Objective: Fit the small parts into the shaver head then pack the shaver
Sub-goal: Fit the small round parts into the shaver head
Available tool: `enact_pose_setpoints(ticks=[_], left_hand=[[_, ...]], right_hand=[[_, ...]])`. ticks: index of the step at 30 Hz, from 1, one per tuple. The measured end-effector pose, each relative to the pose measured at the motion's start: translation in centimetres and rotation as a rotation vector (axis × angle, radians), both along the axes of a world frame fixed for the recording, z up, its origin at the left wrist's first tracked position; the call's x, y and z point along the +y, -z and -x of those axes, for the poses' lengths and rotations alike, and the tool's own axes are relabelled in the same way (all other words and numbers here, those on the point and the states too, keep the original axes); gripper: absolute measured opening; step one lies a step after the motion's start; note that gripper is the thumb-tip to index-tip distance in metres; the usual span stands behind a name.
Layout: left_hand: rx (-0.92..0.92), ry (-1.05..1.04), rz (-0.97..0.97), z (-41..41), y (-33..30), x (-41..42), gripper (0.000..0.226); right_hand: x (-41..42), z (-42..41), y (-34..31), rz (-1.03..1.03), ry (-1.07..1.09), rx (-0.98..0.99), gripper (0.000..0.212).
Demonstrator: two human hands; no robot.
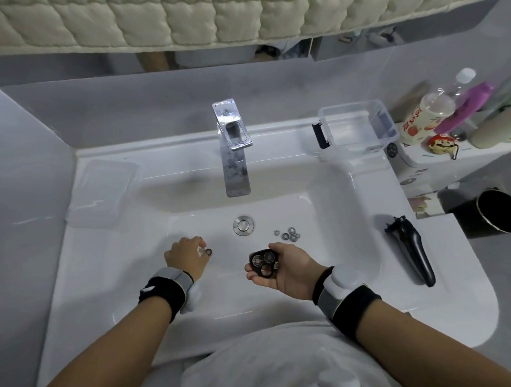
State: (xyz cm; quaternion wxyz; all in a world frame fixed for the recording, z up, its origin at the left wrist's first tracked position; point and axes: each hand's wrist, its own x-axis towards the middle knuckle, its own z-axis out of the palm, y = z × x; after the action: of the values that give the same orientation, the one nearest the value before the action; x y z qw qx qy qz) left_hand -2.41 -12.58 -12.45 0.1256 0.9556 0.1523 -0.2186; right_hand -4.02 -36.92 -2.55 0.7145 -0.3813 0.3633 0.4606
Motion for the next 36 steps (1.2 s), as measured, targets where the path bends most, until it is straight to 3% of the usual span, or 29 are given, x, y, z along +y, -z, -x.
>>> enact_pose_setpoints(ticks=[3,12,28,36], left_hand=[[0.048,0.166,-0.116,-0.9,2.2,1.1,0.03],[0.06,0.387,-0.208,-2.2,4.3,0.6,0.028],[0.072,0.268,-0.215,-1.1,2.4,-0.3,0.019],[-0.219,0.145,0.147,-0.7,-3.8,-2.9,0.009]], right_hand=[[-0.2,-0.1,0.2,0.023,0.022,0.01,0.054],[-1.1,-0.2,0.3,0.064,0.061,0.036,0.051],[-0.7,0.5,0.2,0.079,0.027,0.014,0.055],[-0.9,0.6,0.4,0.012,0.047,-0.003,0.051]])
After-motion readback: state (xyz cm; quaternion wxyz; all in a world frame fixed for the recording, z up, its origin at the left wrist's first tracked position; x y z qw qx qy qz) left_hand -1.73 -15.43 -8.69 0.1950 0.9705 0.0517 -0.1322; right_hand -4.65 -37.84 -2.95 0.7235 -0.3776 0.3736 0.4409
